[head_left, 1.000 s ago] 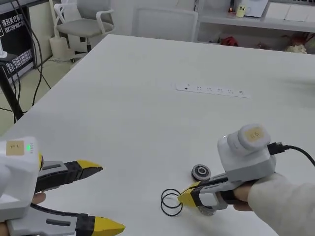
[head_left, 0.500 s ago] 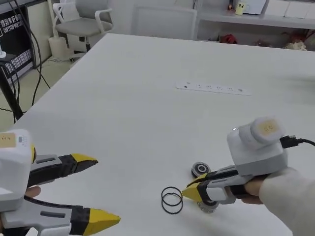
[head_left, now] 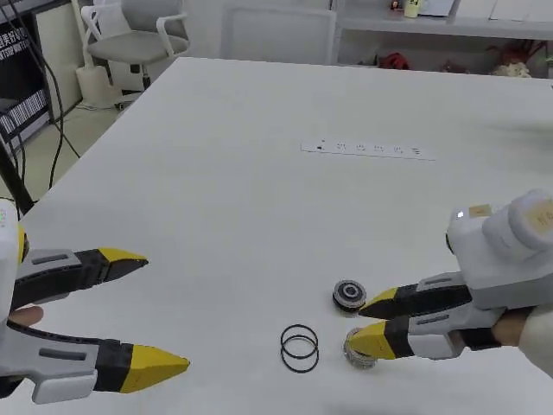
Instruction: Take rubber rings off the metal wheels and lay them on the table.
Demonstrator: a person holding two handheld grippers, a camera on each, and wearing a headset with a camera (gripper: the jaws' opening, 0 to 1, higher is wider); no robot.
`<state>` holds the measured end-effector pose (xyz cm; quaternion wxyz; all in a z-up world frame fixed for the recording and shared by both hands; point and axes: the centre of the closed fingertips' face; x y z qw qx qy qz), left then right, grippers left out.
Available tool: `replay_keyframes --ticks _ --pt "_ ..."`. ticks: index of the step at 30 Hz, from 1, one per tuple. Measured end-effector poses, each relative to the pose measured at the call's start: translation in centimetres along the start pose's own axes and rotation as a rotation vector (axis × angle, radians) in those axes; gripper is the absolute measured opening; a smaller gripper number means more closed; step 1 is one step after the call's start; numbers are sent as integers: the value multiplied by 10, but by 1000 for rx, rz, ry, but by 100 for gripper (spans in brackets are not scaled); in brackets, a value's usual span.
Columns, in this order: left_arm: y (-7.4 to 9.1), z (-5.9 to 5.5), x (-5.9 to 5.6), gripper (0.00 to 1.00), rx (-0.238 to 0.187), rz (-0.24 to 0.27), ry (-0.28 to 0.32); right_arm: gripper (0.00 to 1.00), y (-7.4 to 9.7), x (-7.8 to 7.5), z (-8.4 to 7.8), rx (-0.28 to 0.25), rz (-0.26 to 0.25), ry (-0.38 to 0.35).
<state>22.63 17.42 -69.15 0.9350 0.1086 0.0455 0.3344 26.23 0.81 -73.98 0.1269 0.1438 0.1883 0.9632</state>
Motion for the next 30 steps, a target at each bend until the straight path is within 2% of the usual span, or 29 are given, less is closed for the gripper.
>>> replay_keyframes --ticks 10,17,19,23,25,30 --pt "-7 20 -9 78 15 -68 -49 36 31 -16 16 -46 -74 34" --pt "-15 46 -13 79 -19 -108 -87 44 47 -23 33 -96 -115 35" --pt "-18 54 -13 79 -29 -114 -100 44 50 -25 42 -123 -121 26" --pt "-25 65 -4 78 -12 -111 -140 44 56 -36 61 -174 -155 42" --pt "-30 75 -1 78 -26 -111 -151 44 58 -41 70 -209 -167 34" --pt "-42 97 0 76 -63 -149 -189 44 59 -47 81 -249 -175 30"
Point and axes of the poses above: the centre of the closed fingertips' face, and the gripper's own axes: y roughly backward along the fingers, x roughly to its left, z roughly out of its top, and after that the axes turned 14 degrees about -x, right-handed
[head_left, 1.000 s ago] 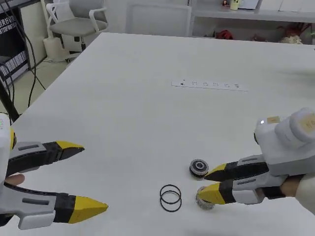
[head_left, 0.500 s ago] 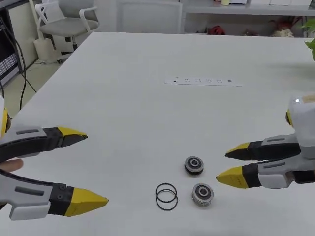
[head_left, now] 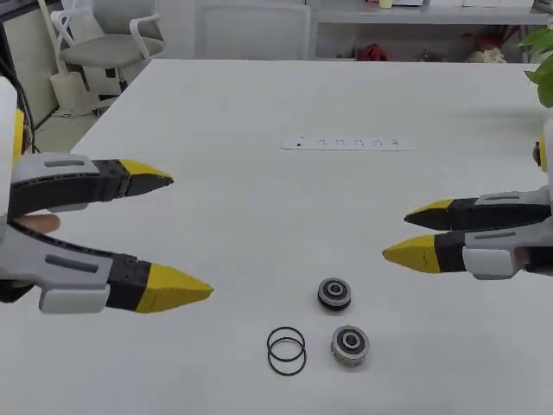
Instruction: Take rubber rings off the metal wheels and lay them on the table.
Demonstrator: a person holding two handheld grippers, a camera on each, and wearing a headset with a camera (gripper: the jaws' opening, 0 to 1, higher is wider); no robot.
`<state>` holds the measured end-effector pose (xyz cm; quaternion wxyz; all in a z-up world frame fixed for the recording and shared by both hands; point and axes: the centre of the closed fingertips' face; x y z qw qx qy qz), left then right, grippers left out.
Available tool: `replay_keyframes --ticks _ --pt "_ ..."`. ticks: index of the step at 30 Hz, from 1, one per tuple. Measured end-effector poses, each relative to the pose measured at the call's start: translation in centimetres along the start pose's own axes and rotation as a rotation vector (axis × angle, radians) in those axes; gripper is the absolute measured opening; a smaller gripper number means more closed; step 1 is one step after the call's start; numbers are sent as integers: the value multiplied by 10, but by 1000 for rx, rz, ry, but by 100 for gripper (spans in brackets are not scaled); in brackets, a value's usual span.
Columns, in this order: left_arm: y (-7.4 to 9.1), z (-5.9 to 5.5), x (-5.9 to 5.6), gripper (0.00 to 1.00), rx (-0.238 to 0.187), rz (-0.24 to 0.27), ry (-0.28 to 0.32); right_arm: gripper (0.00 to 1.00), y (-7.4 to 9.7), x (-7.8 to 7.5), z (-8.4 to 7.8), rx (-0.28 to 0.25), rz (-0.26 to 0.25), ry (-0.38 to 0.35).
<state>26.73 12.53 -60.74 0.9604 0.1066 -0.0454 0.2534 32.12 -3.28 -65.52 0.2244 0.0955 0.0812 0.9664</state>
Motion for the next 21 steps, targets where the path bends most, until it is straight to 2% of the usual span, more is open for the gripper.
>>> replay_keyframes --ticks 4,10,13,18,21 --pt "-11 6 5 76 -7 -15 -10 45 -3 -7 3 -23 -9 -13" --pt "-29 13 15 76 -39 -32 -10 44 -12 -12 -4 -11 4 -14" --pt "-39 16 21 75 -52 -30 -31 44 -18 -17 -5 -28 7 -29" --pt "-60 27 26 74 -105 -58 -28 43 -27 -27 -8 -34 7 -29" --pt "-74 27 31 72 -103 -75 -80 43 -32 -34 -7 -51 -2 -30"
Point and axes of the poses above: the centre of the closed fingertips' face, and the gripper's own axes: y roughly backward along the fingers, x roughly to its left, z roughly out of its top, and after that the axes turned 14 degrees about -x, right-handed
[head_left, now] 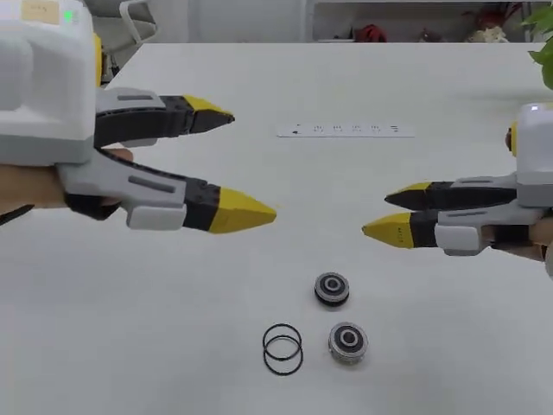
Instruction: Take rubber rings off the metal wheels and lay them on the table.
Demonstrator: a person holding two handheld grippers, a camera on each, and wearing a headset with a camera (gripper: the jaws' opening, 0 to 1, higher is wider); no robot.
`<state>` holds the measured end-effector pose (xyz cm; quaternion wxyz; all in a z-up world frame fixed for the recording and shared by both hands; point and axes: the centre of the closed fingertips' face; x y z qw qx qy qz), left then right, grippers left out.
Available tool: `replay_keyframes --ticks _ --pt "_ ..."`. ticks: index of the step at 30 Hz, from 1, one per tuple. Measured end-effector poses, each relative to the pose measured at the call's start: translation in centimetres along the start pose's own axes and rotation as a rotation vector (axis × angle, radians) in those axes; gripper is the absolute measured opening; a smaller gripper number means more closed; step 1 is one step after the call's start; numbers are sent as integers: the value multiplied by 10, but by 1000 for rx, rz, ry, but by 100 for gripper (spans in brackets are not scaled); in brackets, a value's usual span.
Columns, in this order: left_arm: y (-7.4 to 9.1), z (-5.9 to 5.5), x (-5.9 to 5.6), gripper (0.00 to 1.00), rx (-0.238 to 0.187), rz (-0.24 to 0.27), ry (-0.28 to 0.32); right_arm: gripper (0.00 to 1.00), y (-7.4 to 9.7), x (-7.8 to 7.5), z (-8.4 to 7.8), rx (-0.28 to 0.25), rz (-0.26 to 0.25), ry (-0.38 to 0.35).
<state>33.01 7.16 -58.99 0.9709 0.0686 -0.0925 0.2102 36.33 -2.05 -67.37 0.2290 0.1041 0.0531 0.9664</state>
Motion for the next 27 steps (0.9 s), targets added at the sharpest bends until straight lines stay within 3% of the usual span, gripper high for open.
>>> replay_keyframes --ticks 9,12,19,23,27 --pt "-38 -9 4 70 -32 -48 -29 40 -9 -16 -14 -36 3 -32" --pt "-46 -23 0 69 -29 -72 -3 40 -10 -18 -21 -30 1 -47" --pt "-58 -68 -9 61 4 -95 23 37 -12 -16 -55 60 41 -45" --pt "-62 -88 -12 58 19 -71 58 35 -13 -11 -74 120 74 -22" --pt "-65 -101 -16 52 22 -62 77 35 -15 -7 -89 157 93 -18"
Point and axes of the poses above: the centre of the closed fingertips' face, and the gripper's own axes: y roughly backward along the fingers, x roughly to its left, z roughly out of its top, and after that the axes turned 14 degrees about -x, right-handed
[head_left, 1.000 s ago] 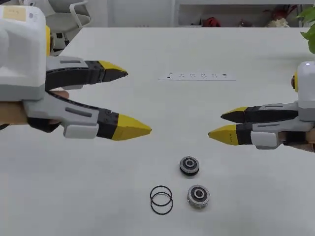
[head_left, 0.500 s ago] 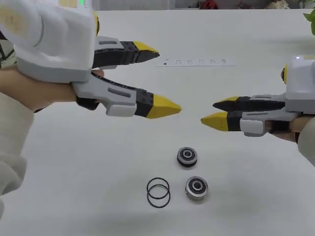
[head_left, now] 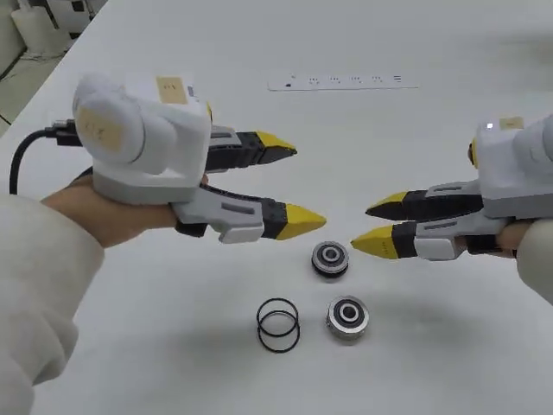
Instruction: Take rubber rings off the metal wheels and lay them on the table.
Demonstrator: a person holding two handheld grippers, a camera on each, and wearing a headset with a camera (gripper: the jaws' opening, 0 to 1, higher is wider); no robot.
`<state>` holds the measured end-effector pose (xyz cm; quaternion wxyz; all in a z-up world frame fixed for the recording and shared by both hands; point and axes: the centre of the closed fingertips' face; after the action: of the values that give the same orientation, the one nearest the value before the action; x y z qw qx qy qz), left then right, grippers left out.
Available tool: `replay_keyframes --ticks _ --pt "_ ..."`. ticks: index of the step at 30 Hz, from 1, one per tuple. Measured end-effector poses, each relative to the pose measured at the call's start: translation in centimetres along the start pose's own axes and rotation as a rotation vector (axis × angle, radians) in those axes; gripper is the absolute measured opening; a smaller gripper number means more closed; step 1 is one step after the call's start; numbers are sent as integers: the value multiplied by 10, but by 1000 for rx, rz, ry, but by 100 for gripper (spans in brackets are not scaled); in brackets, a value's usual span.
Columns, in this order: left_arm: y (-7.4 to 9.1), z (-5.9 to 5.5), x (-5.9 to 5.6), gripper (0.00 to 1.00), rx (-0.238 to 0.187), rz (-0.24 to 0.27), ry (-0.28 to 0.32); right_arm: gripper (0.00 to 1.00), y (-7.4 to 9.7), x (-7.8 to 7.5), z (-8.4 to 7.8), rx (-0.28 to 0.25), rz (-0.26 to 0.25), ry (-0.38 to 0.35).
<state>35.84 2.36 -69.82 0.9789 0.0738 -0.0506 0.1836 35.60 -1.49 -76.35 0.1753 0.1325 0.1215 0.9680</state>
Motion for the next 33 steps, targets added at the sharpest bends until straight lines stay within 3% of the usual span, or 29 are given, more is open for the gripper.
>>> replay_keyframes --ticks 5,10,17,23,31,33 --pt "-6 -13 -6 48 3 -1 1 32 -5 6 -17 36 18 11" --pt "-17 -27 -12 42 0 14 50 29 -10 9 -28 62 28 28" --pt "-29 -48 -25 32 27 4 48 26 -13 12 -36 80 29 48" --pt "-33 -69 -23 24 76 48 56 23 -14 8 -39 87 19 60" --pt "-36 -83 -33 21 115 25 71 20 -15 8 -40 83 17 65" --pt "-38 -81 -32 19 104 34 92 19 -15 8 -40 81 14 64"
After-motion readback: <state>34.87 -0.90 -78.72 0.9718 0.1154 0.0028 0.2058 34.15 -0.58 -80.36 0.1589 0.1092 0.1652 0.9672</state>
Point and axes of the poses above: the centre of the closed fingertips' face, and the gripper's own axes: y roughly backward along the fingers, x roughly to its left, z roughly out of its top, and after that the axes turned 14 degrees about -x, right-handed
